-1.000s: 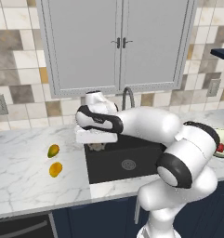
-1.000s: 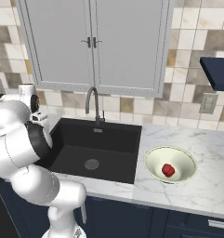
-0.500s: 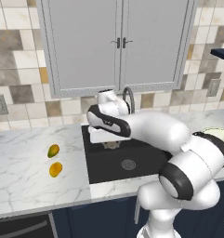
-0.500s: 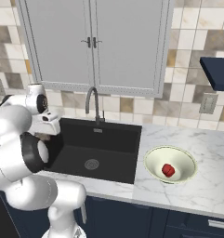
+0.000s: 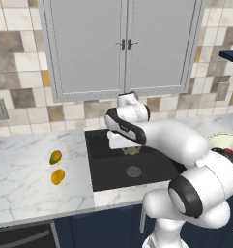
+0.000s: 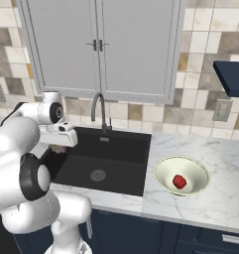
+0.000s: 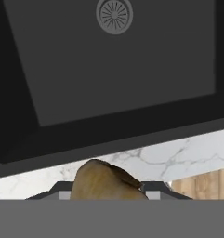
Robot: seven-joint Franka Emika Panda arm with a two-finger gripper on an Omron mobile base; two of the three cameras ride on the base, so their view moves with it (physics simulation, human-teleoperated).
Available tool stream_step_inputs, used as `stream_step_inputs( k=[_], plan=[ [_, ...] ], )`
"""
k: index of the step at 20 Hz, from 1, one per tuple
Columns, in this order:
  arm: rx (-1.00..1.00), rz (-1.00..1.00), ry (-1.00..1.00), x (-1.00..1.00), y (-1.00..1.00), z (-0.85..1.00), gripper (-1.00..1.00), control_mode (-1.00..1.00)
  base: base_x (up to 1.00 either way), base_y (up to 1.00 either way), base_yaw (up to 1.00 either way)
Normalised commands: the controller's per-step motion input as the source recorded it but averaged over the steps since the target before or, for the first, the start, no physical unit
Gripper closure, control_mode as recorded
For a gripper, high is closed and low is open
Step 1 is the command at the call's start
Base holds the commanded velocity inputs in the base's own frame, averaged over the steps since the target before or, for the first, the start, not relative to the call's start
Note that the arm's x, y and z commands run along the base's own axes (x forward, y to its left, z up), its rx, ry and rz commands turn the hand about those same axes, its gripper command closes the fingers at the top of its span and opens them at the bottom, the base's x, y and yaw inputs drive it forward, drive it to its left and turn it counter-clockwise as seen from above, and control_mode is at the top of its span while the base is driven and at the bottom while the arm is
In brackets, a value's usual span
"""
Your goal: There is a mixed pile of frozen fruits and vegetables on the counter. Locate all the frozen vegetables and place the items in a bowl on the counter. Take all the frozen fruits and defrost them in a running sink.
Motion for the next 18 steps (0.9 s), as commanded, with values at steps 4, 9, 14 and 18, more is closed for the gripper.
stream_step_inputs(
  k=[4, 9, 14, 18],
  plan=[
    [0.0, 0.0, 0.0, -0.09, -0.54, 0.09, 1.0, -1.0, 0.0, 0.0, 0.0],
    [-0.01, 0.0, 0.01, -0.05, -0.52, 0.08, 1.0, -1.0, 0.0, 0.0, 0.0],
    [-0.02, 0.0, 0.0, -0.05, -0.49, 0.13, 1.0, -1.0, 0.0, 0.0, 0.0],
    [-0.03, 0.0, 0.0, -0.08, -0.48, 0.13, 1.0, -1.0, 0.0, 0.0, 0.0]
  ],
)
